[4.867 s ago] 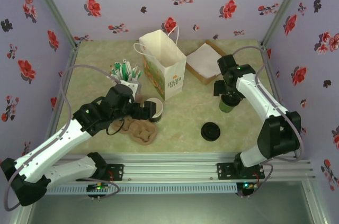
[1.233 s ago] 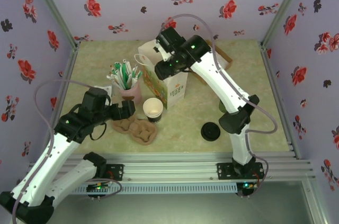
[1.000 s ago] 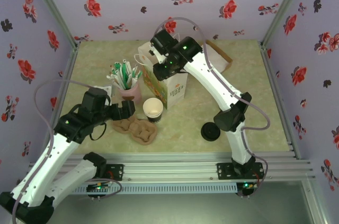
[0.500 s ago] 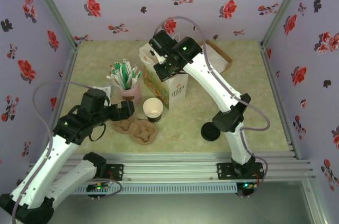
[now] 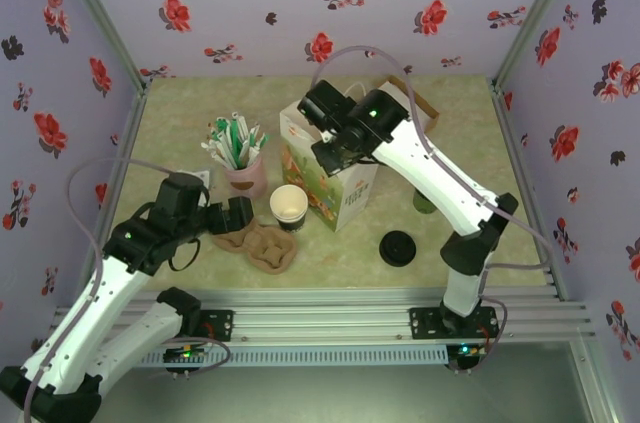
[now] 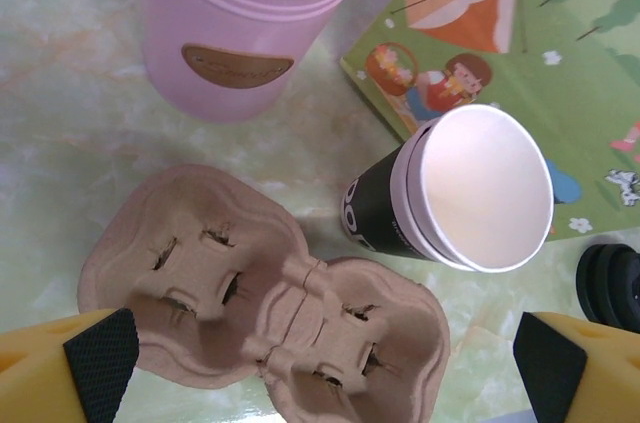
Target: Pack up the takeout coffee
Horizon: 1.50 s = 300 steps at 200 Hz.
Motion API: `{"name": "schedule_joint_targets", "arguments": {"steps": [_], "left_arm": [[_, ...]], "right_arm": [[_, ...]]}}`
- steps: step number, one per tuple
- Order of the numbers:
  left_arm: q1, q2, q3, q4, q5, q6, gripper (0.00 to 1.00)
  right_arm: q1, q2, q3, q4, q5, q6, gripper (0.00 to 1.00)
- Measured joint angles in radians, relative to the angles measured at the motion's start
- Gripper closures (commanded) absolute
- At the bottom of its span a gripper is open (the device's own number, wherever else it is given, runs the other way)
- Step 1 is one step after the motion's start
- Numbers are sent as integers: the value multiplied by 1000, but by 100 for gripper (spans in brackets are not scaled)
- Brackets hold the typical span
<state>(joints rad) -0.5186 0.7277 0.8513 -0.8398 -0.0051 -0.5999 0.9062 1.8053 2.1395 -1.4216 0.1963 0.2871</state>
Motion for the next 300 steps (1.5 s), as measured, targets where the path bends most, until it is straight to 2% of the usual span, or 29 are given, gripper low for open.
{"name": "schedule_joint_targets", "arguments": {"steps": [26, 70, 88, 113, 141, 166, 209, 236, 300], "left_arm": [[0, -6, -11, -8, 0, -8, 1], [0, -56, -11, -15, -10, -27, 1], [0, -116, -5, -26, -29, -35, 1], [0, -211, 29, -48, -48, -53, 1], [0, -289, 105, -95, -58, -69, 1], [0, -324, 165, -156, -71, -76, 1], [0, -370, 188, -282, -104, -88, 1], [0, -436, 198, -349, -120, -99, 1], [0, -465, 208, -378, -127, -101, 1]], "right_arm": [[0, -21, -23, 15, 8, 13, 68], [21, -40, -23, 40, 26, 29, 30], [50, -74, -23, 53, 33, 29, 23], [104, -135, -23, 79, 27, 28, 18], [169, -166, -29, 123, -16, 28, 17], [223, -134, -42, 148, -43, 28, 17], [294, 6, -62, 201, -90, 19, 27], [330, 103, -64, 234, -114, 9, 28], [356, 310, -65, 287, -139, -21, 35]]}}
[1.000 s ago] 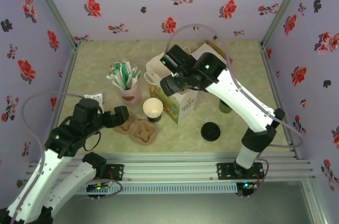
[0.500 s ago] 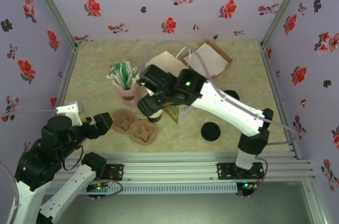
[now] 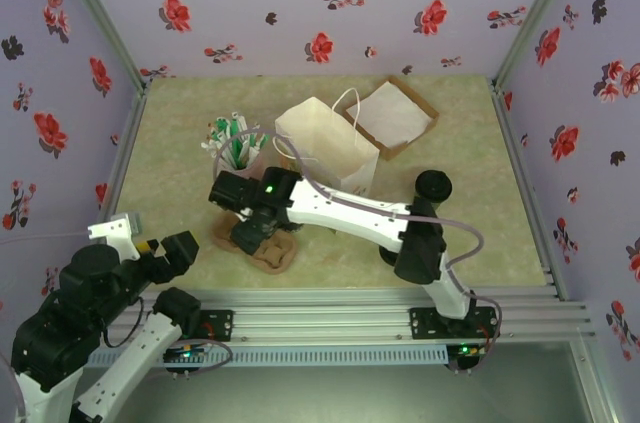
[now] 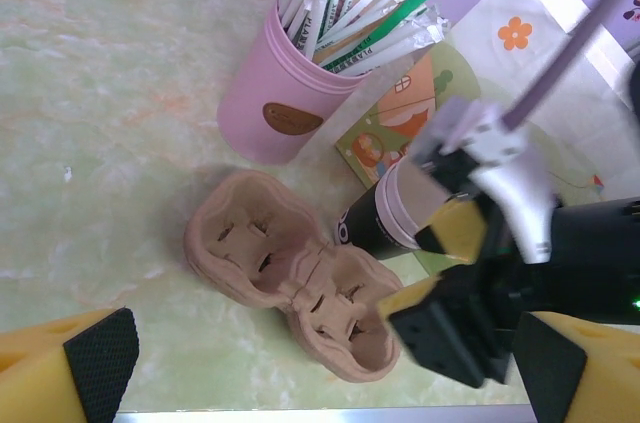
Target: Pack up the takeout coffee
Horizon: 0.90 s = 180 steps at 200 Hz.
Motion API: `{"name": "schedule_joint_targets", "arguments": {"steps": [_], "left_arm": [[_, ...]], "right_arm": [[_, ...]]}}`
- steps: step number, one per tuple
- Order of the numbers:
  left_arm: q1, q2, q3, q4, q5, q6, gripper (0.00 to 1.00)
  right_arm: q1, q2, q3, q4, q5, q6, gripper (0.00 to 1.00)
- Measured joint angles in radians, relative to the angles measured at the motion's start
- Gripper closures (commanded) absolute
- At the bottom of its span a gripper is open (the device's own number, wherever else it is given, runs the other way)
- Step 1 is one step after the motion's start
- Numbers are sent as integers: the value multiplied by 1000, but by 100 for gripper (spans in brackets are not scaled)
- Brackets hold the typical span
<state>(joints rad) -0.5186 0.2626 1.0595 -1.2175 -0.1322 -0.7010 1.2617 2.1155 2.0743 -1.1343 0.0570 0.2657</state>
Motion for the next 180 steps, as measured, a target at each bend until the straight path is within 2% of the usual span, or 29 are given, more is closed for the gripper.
{"name": "schedule_joint_targets", "arguments": {"steps": [105, 125, 180], "left_arm": [[0, -1, -6, 1, 0, 1, 1], [0, 0, -10, 1, 0, 1, 1], [0, 0, -10, 1, 0, 3, 1]], "right_arm": [[0, 192, 59, 23, 3, -39, 44], [0, 202, 64, 23, 3, -39, 49], [-12, 204, 81, 24, 1, -42, 49]]}}
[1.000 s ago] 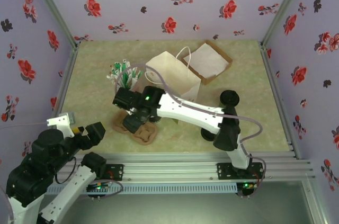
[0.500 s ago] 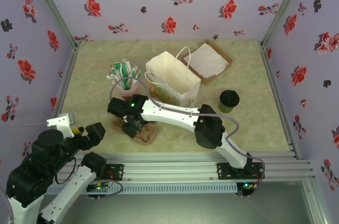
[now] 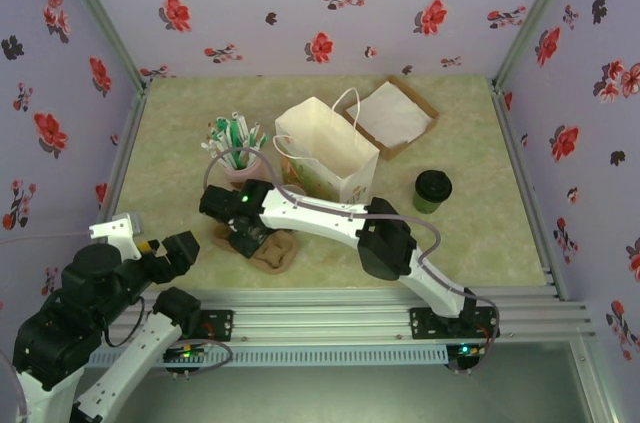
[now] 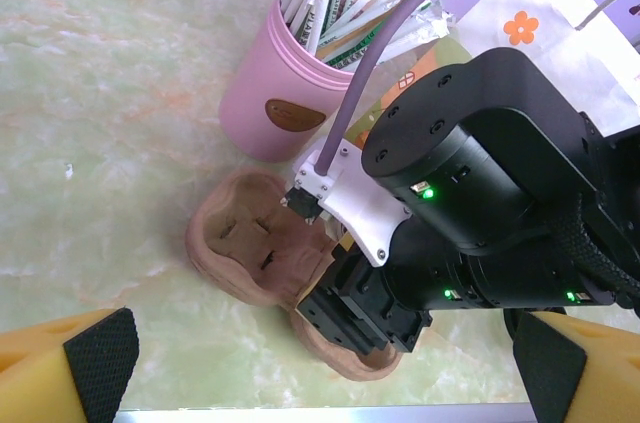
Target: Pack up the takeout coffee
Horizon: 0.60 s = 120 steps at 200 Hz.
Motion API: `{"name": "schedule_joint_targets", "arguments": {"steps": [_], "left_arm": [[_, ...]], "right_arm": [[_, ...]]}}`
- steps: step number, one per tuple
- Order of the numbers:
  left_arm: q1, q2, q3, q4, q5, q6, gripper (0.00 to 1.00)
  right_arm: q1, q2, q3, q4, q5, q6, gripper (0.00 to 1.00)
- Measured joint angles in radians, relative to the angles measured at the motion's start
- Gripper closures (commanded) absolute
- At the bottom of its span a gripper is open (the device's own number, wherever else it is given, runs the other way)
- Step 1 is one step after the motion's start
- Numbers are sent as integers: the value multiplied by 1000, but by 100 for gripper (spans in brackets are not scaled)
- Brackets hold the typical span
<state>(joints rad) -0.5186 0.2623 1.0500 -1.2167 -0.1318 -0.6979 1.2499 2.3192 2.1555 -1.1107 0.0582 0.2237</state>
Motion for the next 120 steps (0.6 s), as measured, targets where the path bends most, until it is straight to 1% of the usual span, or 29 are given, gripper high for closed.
{"name": "schedule_joint_targets", "arguments": {"steps": [95, 120], "left_arm": [[0, 0, -2, 0, 0, 0, 1], [0, 0, -2, 0, 0, 0, 1]], "right_arm": [[-15, 32, 17, 5, -16, -7, 52], [-15, 38, 17, 7, -21, -7, 55]]}}
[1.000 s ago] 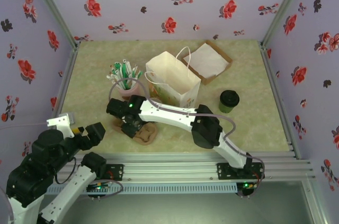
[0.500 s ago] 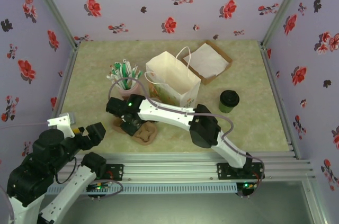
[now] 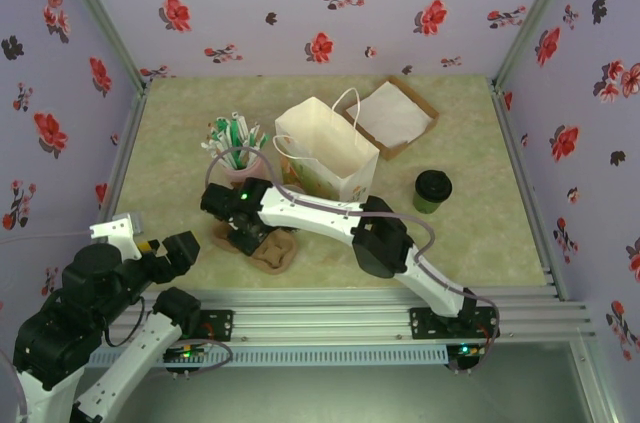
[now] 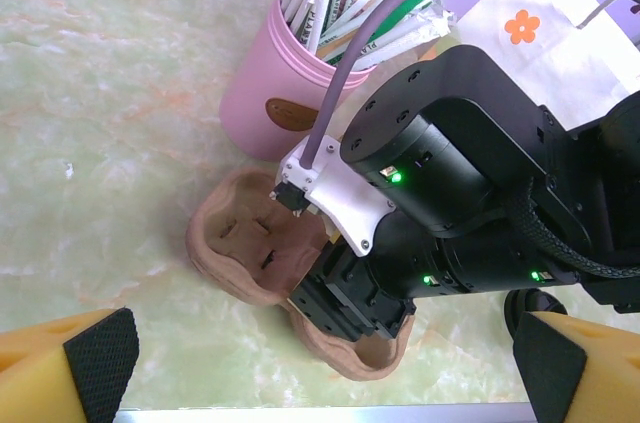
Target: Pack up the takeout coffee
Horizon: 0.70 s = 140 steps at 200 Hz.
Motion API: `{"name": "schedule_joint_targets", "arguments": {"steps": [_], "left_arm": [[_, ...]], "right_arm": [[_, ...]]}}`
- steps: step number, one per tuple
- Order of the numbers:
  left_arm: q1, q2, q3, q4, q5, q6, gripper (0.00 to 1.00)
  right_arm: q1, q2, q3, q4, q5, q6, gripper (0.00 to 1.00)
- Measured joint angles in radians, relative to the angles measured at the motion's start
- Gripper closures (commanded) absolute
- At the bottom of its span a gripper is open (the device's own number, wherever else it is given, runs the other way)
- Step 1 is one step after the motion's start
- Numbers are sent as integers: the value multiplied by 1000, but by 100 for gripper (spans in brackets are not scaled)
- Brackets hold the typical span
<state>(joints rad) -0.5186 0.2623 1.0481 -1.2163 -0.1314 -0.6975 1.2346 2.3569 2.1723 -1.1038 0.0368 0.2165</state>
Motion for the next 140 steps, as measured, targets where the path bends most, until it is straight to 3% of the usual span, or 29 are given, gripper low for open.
{"name": "schedule_joint_targets", "arguments": {"steps": [140], "left_arm": [[0, 0, -2, 0, 0, 0, 1]], "right_arm": [[0, 2, 11, 0, -8, 0, 64]]}}
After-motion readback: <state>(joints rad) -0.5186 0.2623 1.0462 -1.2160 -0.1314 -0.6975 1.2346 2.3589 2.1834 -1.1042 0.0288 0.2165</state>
